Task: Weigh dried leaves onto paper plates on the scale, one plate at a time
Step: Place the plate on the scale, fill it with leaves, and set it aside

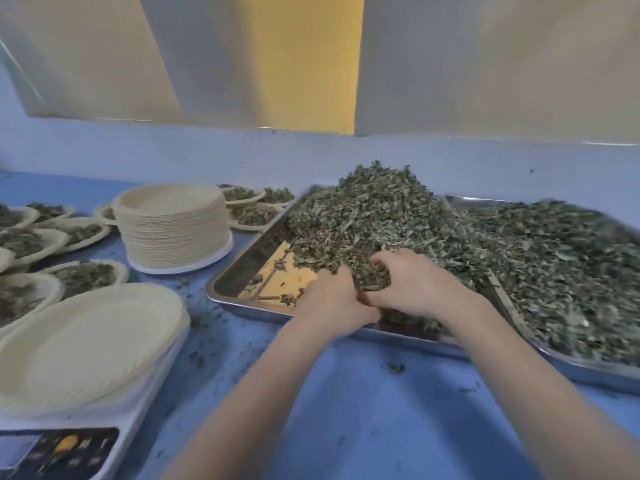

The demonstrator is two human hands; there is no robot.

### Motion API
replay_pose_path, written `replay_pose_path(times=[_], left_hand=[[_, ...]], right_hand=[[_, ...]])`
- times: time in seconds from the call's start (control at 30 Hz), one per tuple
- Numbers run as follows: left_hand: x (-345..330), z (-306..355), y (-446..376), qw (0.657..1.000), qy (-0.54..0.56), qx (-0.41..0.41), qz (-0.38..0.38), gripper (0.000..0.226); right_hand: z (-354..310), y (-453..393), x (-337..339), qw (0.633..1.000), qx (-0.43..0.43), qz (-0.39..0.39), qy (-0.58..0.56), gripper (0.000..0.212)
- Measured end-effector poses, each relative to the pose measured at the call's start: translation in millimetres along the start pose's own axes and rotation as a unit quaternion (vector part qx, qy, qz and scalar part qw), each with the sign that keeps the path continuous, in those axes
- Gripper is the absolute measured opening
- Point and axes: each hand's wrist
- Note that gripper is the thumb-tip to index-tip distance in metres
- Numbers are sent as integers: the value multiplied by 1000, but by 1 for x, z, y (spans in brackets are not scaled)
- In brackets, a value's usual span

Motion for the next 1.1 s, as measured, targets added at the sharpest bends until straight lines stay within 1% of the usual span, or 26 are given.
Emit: replay_pose_path(times=[0.1, 0.17, 0.2, 0.27, 0.33, 0.37, 0.4, 0.47, 0.53, 0.57, 0.6, 0.63, 0.67, 0.73, 0.77, 0.83, 0.87, 0.93, 0.97, 1.03, 1.1], left_hand=[[-3, 11, -12, 997, 6, -21, -76, 72], [-2, 17, -18, 993, 2, -26, -112, 72], [-2, 19, -20, 992, -6, -27, -124, 72], [-1, 22, -22, 990, -6, -35, -138, 66], [-2, 22, -24, 989, 20, -47, -142, 53], [-2, 20, -24, 988, 38, -46, -139, 52], [0, 19, -24, 989, 48, -41, -134, 56], [6, 15, -23, 993, 26, -18, -116, 72], [12, 10, -24, 995, -38, 16, -94, 91], [13, 8, -25, 994, -55, 26, -91, 94], [13, 7, -25, 993, -58, 29, -95, 93], [12, 7, -25, 993, -52, 28, -106, 87], [10, 8, -25, 992, -45, 23, -117, 80], [5, 8, -25, 993, -30, 15, -117, 68], [4, 8, -26, 994, -15, 18, -109, 63], [4, 7, -27, 994, 37, 23, -104, 52], [6, 7, -27, 993, 60, 25, -99, 47], [11, 7, -26, 995, 67, 19, -74, 45], [13, 8, -25, 997, 57, 12, -58, 48], [17, 9, -25, 999, 23, -5, -27, 49], [20, 9, -24, 1000, 21, -17, 3, 49]], right_hand=[[17, 3, 0, 993, -68, -7, 99, 69], [20, 3, 0, 987, -103, -50, 116, 65], [20, 2, -2, 985, -103, -72, 115, 61], [15, 0, -4, 989, -69, -82, 101, 49], [13, -4, -6, 996, -8, -82, 46, 37], [14, -5, -6, 996, 16, -83, 7, 37], [17, -6, -2, 996, 28, -80, -39, 42], [26, -5, 9, 991, 21, -72, -111, 66], [35, -3, 17, 993, -3, -85, -86, 86], [37, -2, 18, 990, -22, -116, -74, 92], [35, -2, 16, 984, -38, -154, -86, 93], [31, -1, 11, 978, -39, -180, -101, 90], [27, -2, 4, 978, -24, -179, -101, 82], [21, -5, -8, 986, 9, -137, -99, 66], [19, -7, -12, 985, 17, -118, -126, 61], [17, -9, -16, 977, 27, -90, -191, 55], [18, -11, -17, 977, 36, -67, -198, 54], [18, -14, -17, 978, 44, -21, -201, 53], [18, -14, -17, 976, 44, -6, -213, 53], [18, -15, -18, 967, 45, 15, -249, 51], [18, -15, -17, 956, 43, 35, -288, 48]])
Point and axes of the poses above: each hand's wrist, its own y-axis away from the middle knuckle, its own x-axis out of the back of the hand, z = x × y
